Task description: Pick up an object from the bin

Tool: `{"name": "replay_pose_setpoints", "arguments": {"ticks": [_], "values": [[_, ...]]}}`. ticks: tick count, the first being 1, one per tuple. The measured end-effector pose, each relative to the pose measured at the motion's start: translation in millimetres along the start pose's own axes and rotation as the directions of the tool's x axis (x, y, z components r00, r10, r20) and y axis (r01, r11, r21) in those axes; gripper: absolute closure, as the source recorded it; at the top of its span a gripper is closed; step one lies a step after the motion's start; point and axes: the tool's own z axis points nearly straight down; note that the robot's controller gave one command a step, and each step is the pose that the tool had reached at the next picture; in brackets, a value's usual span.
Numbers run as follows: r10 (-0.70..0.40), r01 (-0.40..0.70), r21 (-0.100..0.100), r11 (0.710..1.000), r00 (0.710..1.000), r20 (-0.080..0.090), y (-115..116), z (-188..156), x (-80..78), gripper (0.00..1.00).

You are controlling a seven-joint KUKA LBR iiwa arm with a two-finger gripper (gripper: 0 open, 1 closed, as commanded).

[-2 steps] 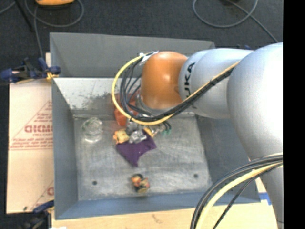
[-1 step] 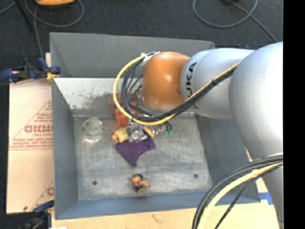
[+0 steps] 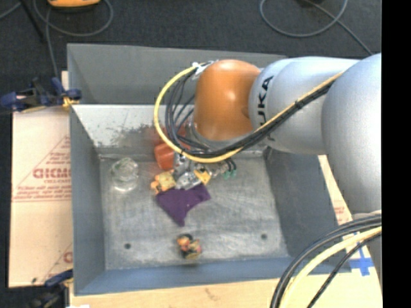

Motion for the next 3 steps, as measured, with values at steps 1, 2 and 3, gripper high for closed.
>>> {"name": "replay_pose_setpoints", "arguments": {"ticks": [1, 2, 3], "values": [[0.062, -0.062, -0.001, 0.998, 0.998, 0.009, 4, -28, -15.0, 1.00], [0.110, -0.110, -0.002, 0.994, 0.994, 0.002, 16, -7, -14.1, 1.00], [0.074, -0.074, -0.002, 0.997, 0.997, 0.000, 35, -2, -15.1, 0.00]]}}
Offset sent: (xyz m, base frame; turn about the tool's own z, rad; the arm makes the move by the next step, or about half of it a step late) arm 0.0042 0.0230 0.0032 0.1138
